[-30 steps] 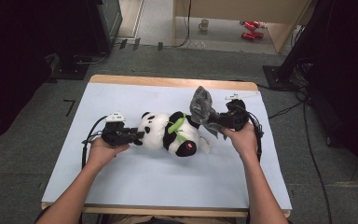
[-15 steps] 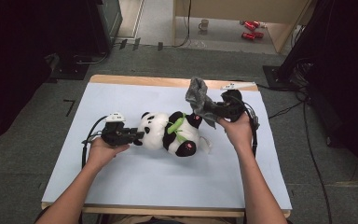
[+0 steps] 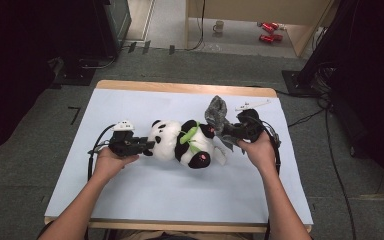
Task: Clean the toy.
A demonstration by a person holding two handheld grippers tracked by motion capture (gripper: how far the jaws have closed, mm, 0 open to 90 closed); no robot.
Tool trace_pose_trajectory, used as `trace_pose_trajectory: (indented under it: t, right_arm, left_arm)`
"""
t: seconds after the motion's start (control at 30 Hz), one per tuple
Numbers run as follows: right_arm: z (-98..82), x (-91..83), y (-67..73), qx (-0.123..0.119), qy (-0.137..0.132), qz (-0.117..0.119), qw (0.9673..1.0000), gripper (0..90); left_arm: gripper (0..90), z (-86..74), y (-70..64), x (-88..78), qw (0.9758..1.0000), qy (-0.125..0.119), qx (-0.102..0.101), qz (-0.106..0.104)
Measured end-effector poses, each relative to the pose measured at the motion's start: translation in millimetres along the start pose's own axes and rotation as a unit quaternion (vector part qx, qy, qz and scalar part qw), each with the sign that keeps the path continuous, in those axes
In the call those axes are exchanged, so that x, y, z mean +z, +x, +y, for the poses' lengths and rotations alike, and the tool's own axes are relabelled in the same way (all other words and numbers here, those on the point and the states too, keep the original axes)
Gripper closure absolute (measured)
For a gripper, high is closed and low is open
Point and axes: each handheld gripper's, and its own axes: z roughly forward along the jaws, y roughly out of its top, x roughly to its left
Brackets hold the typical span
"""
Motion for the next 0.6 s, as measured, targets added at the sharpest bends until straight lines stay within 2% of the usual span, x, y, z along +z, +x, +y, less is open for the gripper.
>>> trace_pose_trajectory:
  t: [0.1,0.2,0.3,0.43,0.6]
  right_arm:
    - [-8.9,-1.9,-4.2,0.0,0.013,-0.014,0.9998,80.2]
    - [-18.9,-2.6,-10.6,0.01,0.038,-0.024,0.9989,80.1]
    - [-27.2,-4.8,-17.8,0.025,0.039,-0.03,0.9985,80.2]
    - [-23.5,-16.5,-19.0,0.04,0.003,-0.024,0.9989,80.1]
    - [-1.9,-31.8,-4.9,0.026,-0.05,-0.014,0.9983,80.2]
  left_arm:
    - [70.6,-0.1,0.2,0.0,1.0,0.0,-0.001,0.001]
    - [70.6,-0.1,0.5,0.1,1.0,0.0,-0.003,0.001]
    - [70.6,0.1,0.5,0.1,1.0,0.001,-0.004,0.001]
    - [70.6,0.1,0.6,0.2,1.0,0.001,-0.004,0.001]
    - [70.6,0.0,0.4,0.4,1.0,-0.001,-0.005,0.001]
